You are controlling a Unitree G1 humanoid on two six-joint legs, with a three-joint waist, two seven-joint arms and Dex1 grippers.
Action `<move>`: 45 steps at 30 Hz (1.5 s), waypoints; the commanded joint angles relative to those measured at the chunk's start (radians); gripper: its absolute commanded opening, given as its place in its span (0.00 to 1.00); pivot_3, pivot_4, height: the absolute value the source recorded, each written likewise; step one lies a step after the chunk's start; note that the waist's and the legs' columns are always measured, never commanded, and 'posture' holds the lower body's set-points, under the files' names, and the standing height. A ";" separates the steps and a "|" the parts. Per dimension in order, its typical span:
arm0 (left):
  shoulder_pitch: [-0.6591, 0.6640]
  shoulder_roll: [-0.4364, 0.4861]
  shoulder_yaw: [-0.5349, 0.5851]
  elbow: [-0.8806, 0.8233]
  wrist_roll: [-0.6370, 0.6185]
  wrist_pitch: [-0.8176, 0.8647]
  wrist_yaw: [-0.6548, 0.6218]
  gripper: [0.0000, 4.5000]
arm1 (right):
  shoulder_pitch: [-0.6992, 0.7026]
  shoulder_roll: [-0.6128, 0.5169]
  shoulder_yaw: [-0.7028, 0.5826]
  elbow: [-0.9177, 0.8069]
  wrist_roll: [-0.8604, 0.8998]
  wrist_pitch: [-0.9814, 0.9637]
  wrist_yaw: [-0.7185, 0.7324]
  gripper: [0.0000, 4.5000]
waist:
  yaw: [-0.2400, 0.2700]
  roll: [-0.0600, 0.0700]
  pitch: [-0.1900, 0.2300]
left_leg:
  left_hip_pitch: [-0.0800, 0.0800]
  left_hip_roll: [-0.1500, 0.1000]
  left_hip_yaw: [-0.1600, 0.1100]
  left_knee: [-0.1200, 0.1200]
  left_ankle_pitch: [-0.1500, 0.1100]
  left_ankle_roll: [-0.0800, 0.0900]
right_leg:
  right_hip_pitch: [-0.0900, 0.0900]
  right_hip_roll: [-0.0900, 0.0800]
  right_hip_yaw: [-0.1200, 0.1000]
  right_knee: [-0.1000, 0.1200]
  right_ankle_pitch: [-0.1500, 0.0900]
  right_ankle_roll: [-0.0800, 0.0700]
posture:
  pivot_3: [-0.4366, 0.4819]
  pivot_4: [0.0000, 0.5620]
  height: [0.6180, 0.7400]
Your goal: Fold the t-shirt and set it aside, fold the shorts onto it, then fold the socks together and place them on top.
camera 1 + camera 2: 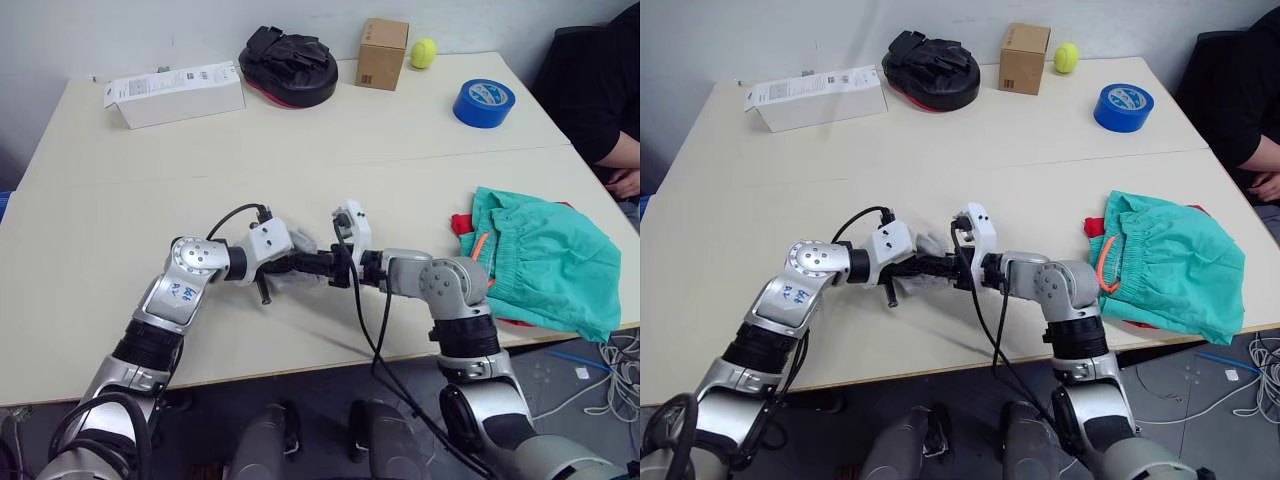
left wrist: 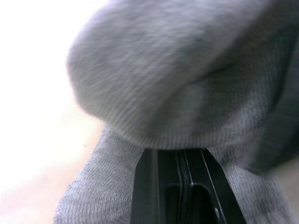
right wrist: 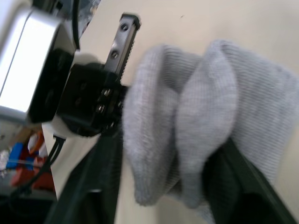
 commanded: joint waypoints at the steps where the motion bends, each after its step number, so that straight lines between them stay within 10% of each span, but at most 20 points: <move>1: 0.029 0.015 -0.007 -0.007 0.008 0.014 0.000 0.00 | 0.022 -0.040 0.064 -0.086 0.014 -0.031 0.095 0.79 | 0.000 0.000 0.000 | 0.000 0.000 0.000 0.000 0.000 0.000 | 0.000 0.000 0.000 0.000 0.000 0.000 | 0.48 0.27 1.00; 4: 0.034 0.019 -0.002 -0.010 0.006 0.017 0.000 0.00 | 0.031 -0.075 0.082 -0.123 0.018 -0.073 0.160 0.99 | -0.001 0.000 0.000 | 0.000 0.000 0.000 0.000 0.000 0.000 | 0.000 0.000 0.000 0.000 0.000 0.000 | 0.48 0.27 1.00; 18: 0.031 0.025 0.009 0.002 0.007 0.013 -0.001 0.00 | -0.012 -0.221 0.073 -0.123 0.025 -0.168 0.375 0.99 | 0.000 0.000 0.000 | 0.000 0.000 0.000 0.000 0.001 0.002 | 0.000 0.000 0.000 0.000 0.000 0.000 | 0.48 0.27 1.00; 32: 0.029 0.031 0.019 0.004 0.005 0.017 0.004 0.00 | -0.139 -0.238 0.049 0.196 -0.124 -0.372 0.405 0.01 | -0.002 0.000 0.000 | 0.001 0.001 0.000 0.001 0.003 0.004 | 0.000 0.000 -0.001 0.001 0.000 0.000 | 0.48 0.27 1.00; 42: 0.030 0.034 0.020 -0.007 0.002 0.024 0.004 0.00 | -0.105 -0.289 -0.032 0.128 -0.078 -0.266 0.385 0.01 | 0.001 0.000 0.000 | 0.001 0.000 0.000 0.002 0.003 0.005 | 0.000 -0.001 -0.001 0.002 0.000 0.000 | 0.48 0.27 1.00; 45: 0.029 0.032 0.018 -0.010 0.000 0.024 0.003 0.00 | -0.051 -0.320 -0.068 0.052 -0.061 -0.159 0.314 0.14 | 0.002 0.000 0.000 | 0.001 0.000 -0.001 0.001 0.003 0.004 | 0.000 -0.001 -0.001 0.002 0.000 0.000 | 0.48 0.27 1.00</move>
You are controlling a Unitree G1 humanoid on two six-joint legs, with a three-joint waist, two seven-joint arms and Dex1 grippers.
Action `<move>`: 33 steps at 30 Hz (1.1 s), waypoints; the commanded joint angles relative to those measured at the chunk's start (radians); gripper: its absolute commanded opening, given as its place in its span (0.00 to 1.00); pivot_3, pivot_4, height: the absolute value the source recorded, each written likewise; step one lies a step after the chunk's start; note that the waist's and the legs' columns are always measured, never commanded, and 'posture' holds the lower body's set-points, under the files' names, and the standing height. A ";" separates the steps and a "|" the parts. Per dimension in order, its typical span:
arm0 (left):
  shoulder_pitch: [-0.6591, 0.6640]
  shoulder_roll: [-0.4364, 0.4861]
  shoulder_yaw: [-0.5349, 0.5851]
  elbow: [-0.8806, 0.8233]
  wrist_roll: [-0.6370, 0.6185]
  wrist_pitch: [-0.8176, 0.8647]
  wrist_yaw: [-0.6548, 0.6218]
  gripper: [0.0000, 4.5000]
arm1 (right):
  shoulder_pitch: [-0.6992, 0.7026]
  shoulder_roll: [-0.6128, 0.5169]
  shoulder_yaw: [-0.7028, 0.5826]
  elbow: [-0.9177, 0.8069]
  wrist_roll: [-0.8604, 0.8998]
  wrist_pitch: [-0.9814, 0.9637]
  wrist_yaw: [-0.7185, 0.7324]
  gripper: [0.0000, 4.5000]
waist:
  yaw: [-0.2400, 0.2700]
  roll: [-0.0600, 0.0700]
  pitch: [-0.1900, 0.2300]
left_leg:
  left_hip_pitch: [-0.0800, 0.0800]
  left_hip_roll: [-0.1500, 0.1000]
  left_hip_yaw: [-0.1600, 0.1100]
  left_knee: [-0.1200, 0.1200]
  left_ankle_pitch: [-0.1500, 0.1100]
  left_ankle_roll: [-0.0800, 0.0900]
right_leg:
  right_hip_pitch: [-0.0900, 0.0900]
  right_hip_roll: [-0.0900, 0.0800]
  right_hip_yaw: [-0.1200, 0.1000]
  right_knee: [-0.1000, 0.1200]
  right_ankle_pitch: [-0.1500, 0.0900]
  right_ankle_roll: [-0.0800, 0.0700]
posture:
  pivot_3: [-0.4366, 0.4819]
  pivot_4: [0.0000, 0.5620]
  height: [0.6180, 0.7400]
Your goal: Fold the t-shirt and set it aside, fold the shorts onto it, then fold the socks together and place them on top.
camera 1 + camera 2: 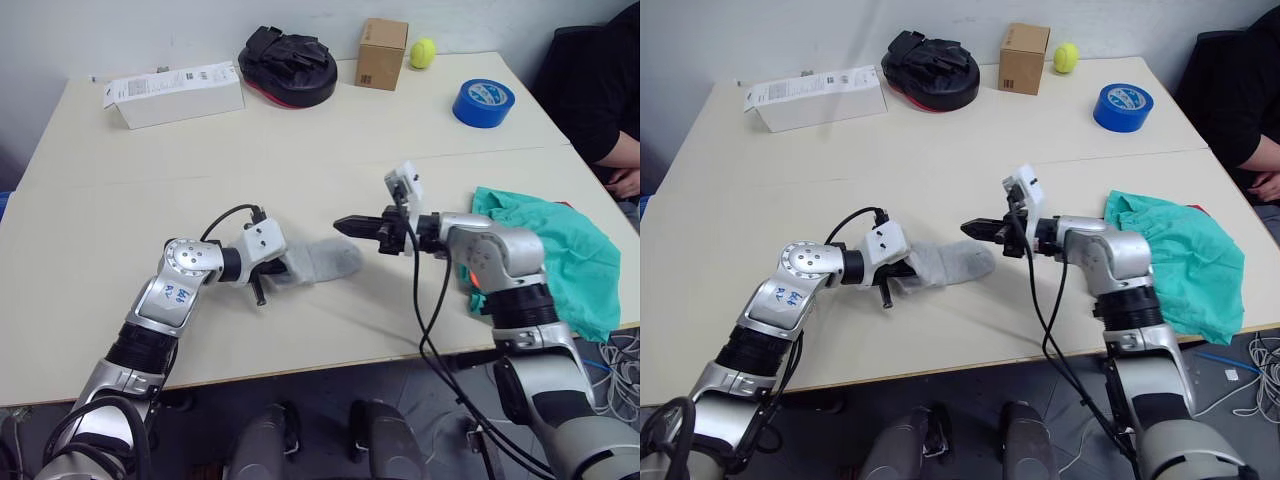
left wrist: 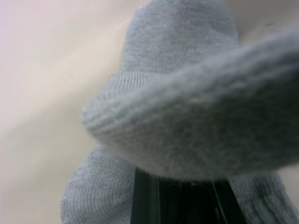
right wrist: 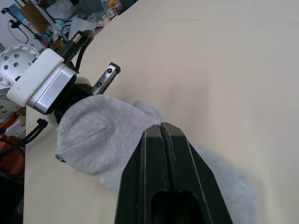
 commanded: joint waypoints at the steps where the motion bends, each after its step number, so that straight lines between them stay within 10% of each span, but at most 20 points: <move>1: 0.014 0.014 -0.002 -0.003 0.006 0.015 0.002 0.00 | 0.066 -0.033 -0.059 -0.117 0.043 0.136 -0.082 0.22 | 0.000 0.000 0.000 | 0.000 0.000 0.000 0.000 0.000 0.000 | 0.000 0.000 0.000 0.000 0.000 0.000 | 0.48 0.27 1.00; 11: 0.001 0.003 -0.008 0.010 0.005 0.003 0.002 0.00 | 0.259 -0.002 -0.157 -0.282 0.121 0.365 -0.258 0.99 | 0.003 0.000 0.000 | 0.000 0.000 0.000 0.000 -0.001 -0.003 | 0.001 0.000 0.000 -0.002 0.000 0.000 | 0.48 0.27 1.00; 25: -0.010 0.006 -0.004 0.014 0.008 0.000 0.003 0.00 | 0.150 0.308 -0.339 -0.076 0.168 0.443 -0.495 0.99 | -0.002 0.000 0.000 | 0.004 0.000 0.001 -0.002 -0.002 -0.005 | 0.004 0.001 0.001 -0.002 0.000 0.000 | 0.48 0.27 1.00; 33: -0.005 0.008 -0.002 0.007 0.008 0.005 0.005 0.00 | 0.142 0.317 -0.358 -0.093 0.197 0.448 -0.506 0.47 | -0.001 0.000 0.000 | 0.004 0.000 0.001 -0.003 -0.002 -0.005 | 0.004 0.001 0.001 -0.002 0.000 0.000 | 0.48 0.27 1.00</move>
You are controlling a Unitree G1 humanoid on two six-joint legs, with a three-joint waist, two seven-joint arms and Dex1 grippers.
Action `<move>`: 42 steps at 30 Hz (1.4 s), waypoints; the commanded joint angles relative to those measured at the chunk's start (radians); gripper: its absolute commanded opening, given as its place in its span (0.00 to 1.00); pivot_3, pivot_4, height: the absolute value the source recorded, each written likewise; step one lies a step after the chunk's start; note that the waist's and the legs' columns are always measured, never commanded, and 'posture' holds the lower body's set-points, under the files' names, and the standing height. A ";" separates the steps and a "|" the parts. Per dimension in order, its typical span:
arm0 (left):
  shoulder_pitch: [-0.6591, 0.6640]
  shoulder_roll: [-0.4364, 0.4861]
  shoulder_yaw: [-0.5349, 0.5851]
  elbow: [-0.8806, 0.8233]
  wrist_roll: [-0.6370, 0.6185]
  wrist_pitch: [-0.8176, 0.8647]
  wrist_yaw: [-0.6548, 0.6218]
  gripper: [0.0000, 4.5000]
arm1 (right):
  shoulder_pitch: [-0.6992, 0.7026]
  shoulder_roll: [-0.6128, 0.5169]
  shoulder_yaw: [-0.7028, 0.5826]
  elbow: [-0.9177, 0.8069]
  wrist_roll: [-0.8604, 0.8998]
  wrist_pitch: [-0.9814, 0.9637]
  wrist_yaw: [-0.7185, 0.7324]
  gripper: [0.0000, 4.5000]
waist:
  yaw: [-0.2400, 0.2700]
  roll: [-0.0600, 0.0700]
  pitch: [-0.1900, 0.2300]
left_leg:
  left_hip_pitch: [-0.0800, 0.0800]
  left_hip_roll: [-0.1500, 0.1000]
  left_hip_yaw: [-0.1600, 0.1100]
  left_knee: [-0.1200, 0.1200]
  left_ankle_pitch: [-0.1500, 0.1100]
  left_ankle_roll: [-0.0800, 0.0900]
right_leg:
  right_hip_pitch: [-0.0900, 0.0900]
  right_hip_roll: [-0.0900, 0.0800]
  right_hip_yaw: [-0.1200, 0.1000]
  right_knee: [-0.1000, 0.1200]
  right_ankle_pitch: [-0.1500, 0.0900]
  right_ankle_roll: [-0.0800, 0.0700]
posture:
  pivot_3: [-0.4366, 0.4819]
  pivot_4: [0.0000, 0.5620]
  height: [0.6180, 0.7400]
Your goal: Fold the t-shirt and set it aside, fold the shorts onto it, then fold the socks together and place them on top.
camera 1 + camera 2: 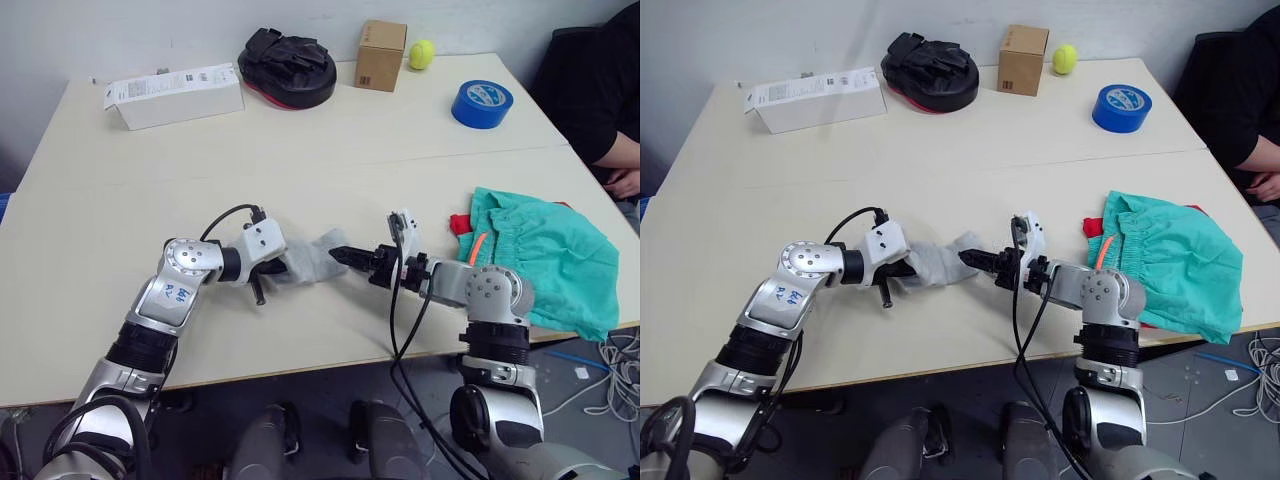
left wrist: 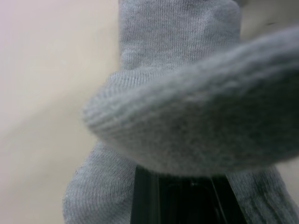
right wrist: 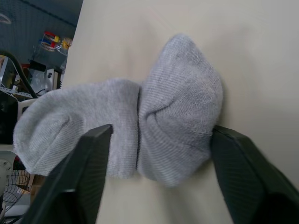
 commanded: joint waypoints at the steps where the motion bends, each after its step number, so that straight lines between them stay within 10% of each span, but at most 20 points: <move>1: 0.000 0.008 -0.001 0.000 0.006 0.009 0.005 0.00 | -0.005 0.004 -0.014 -0.032 0.041 0.012 0.000 0.39 | 0.000 0.000 0.000 | 0.000 0.000 0.000 0.000 0.000 0.000 | 0.000 0.000 0.000 0.000 0.000 0.000 | 0.48 0.27 1.00; 6: -0.004 0.005 -0.004 0.007 0.007 0.005 0.004 0.00 | -0.007 -0.004 -0.002 -0.085 0.081 0.001 0.029 0.00 | 0.000 0.000 0.000 | 0.000 0.000 0.000 0.000 0.000 0.000 | 0.000 0.000 0.000 0.000 0.000 0.000 | 0.48 0.27 1.00; 18: -0.013 0.002 -0.008 0.022 0.008 -0.003 0.001 0.00 | 0.002 -0.223 0.536 -0.247 -0.195 -0.430 0.325 0.00 | 0.001 0.000 0.000 | 0.000 0.000 0.000 0.000 -0.001 -0.001 | 0.000 0.000 0.000 -0.001 0.000 0.000 | 0.48 0.27 1.00; 28: -0.007 0.004 -0.003 0.012 0.008 0.004 0.006 0.00 | -0.026 -0.198 0.640 -0.172 -0.301 -0.583 0.426 0.00 | 0.003 0.000 0.000 | 0.000 0.000 0.001 0.001 0.000 0.000 | 0.000 0.000 -0.001 -0.001 0.000 0.000 | 0.48 0.27 1.00; 38: 0.006 0.017 0.022 -0.018 -0.004 0.022 0.013 0.00 | -0.041 -0.184 0.677 -0.097 -0.358 -0.614 0.480 0.72 | 0.003 0.000 0.000 | 0.000 0.000 0.001 0.001 0.000 0.000 | 0.000 0.000 -0.001 0.000 0.000 0.000 | 0.48 0.27 1.00; 42: 0.026 0.037 0.072 -0.103 -0.046 0.089 0.017 0.00 | -0.051 -0.176 0.683 -0.065 -0.380 -0.638 0.497 0.72 | -0.001 0.000 0.000 | 0.000 0.000 0.001 0.001 0.000 0.000 | 0.000 0.000 -0.001 0.000 0.000 0.000 | 0.48 0.27 1.00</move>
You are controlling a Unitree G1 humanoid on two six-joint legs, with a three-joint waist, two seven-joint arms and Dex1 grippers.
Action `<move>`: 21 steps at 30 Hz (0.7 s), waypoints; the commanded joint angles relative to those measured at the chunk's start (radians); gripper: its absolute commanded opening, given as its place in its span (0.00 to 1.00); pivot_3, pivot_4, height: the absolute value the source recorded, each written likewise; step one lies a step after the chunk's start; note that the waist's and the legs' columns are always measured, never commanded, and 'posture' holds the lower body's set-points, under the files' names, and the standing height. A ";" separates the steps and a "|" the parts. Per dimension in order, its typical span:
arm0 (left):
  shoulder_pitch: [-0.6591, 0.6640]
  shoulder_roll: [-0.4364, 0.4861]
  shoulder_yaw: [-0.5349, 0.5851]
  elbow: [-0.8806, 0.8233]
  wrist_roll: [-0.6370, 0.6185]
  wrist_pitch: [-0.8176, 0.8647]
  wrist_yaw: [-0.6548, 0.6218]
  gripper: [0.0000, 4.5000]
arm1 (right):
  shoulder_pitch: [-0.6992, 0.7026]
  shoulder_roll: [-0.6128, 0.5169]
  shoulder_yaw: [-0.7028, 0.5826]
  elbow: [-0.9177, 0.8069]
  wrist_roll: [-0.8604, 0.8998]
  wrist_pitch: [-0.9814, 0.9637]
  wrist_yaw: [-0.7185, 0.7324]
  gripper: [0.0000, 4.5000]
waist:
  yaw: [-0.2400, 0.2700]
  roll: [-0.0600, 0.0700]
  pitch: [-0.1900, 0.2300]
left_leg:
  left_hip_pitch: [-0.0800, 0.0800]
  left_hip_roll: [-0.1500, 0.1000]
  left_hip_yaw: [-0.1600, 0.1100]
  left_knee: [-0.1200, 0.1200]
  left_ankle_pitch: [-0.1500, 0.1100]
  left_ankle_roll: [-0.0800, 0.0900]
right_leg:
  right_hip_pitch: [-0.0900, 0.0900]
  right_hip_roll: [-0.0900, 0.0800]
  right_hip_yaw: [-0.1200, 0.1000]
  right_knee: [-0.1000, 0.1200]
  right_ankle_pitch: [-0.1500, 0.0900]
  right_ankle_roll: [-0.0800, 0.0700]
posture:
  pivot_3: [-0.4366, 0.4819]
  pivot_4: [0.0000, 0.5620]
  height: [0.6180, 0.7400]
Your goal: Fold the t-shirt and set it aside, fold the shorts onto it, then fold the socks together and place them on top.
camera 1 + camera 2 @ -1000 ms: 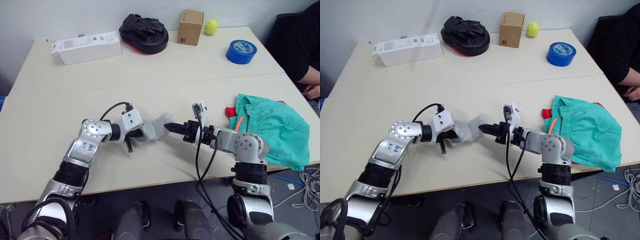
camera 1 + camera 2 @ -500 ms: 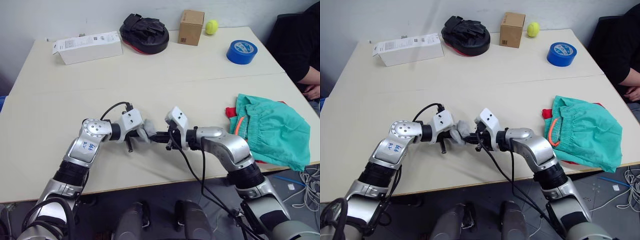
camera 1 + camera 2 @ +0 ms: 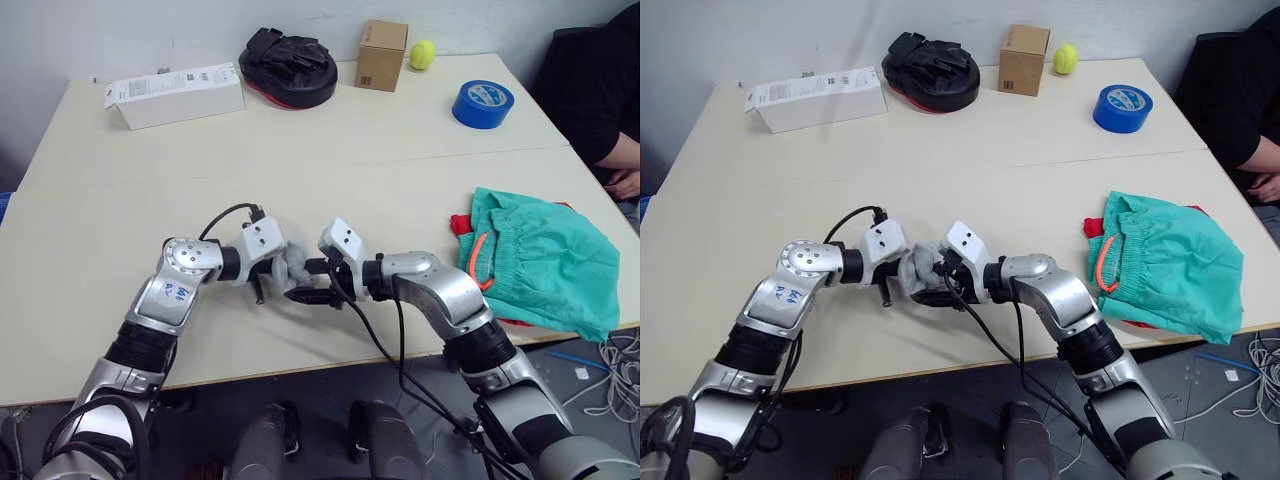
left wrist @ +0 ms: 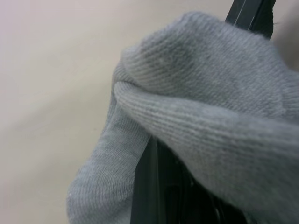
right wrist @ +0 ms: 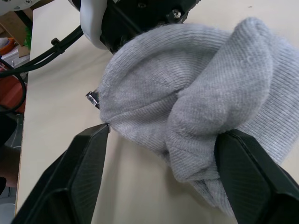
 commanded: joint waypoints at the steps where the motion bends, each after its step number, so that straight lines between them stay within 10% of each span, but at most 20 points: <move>1: 0.024 0.033 0.066 -0.104 -0.042 0.068 0.009 0.00 | -0.018 0.013 0.010 0.016 -0.017 -0.028 0.019 0.72 | -0.002 0.000 0.000 | 0.000 0.000 0.000 0.000 0.000 0.000 | 0.000 0.000 0.000 0.000 0.000 0.000 | 0.48 0.27 1.00; 21: 0.126 0.224 0.285 -0.336 -0.242 0.296 0.004 0.00 | -0.007 0.025 0.020 -0.005 -0.051 -0.259 0.158 0.72 | 0.008 -0.002 0.001 | 0.000 0.000 0.000 -0.001 -0.001 -0.003 | 0.000 0.000 0.000 -0.001 0.000 0.000 | 0.48 0.27 1.00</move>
